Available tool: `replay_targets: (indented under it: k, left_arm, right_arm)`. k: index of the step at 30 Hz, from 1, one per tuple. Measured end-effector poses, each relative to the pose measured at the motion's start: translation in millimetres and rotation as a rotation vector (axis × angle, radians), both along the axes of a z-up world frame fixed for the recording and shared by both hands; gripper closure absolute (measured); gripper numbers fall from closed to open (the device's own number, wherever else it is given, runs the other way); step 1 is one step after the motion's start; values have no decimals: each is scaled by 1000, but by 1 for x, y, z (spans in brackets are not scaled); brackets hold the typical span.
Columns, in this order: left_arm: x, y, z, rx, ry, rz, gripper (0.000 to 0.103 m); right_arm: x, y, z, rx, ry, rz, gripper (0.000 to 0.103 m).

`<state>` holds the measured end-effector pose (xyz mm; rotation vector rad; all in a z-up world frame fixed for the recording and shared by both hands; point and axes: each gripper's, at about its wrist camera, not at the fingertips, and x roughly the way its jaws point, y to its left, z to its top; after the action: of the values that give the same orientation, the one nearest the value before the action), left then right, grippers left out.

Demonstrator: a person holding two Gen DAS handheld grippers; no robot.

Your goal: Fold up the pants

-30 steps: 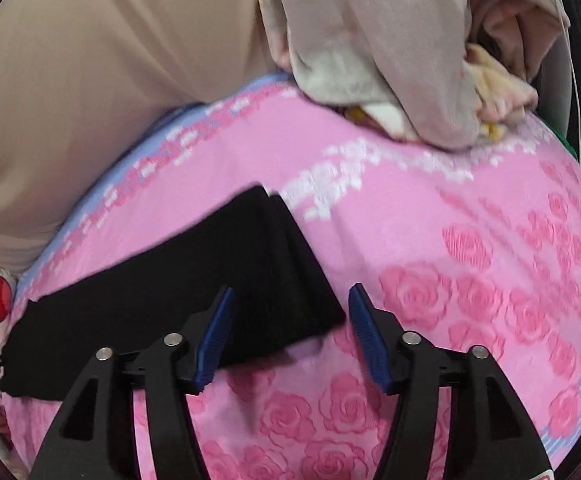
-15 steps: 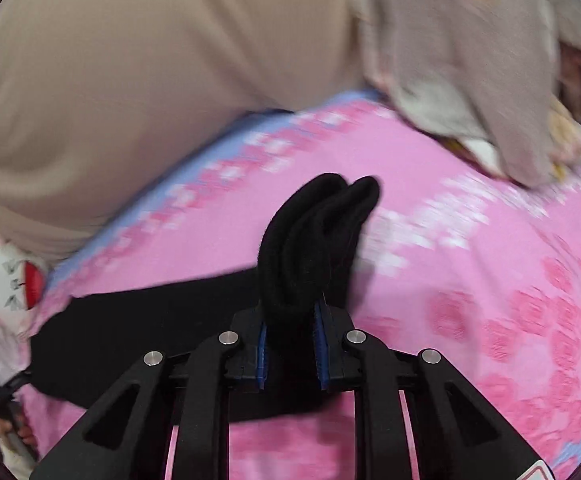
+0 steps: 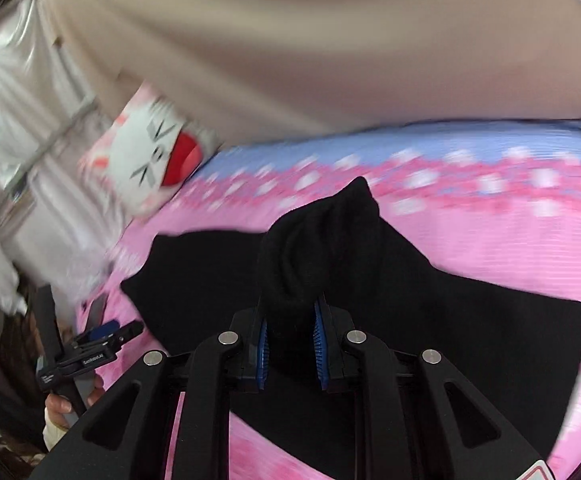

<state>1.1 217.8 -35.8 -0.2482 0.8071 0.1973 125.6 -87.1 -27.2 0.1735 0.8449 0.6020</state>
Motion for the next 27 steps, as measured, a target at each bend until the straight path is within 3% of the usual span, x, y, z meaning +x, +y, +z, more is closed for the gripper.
replay_targets:
  k: [3,6,12,16,20,24,27]
  left_arm:
    - [-2,2,2,-25,-16,-24,5]
    - [4,-9,4,-21,-15,-82,5]
    - [23,-80,13,102,-38,-280,5]
    - [37,-116,6,81,-20,-371,5]
    - [55,-152,-12,117,24,-423,5]
    - [71,-167,-36,168,93,-413,5]
    - [73,-161,-47,147,103,-398,5]
  right_arm:
    - [9,39,-22,-54,33,37,86]
    - [5,41,-33,-63,47,27,86]
    - [-17,-22,14,12,-46,-93,86]
    - [-32,-74,54,35,-119,-210,86]
    - [-45,-98,78,40,-176,-259,85]
    - [-42,-94,80,57,-178,-235,85]
    - [-24,-64,55,12,-120,-178,84]
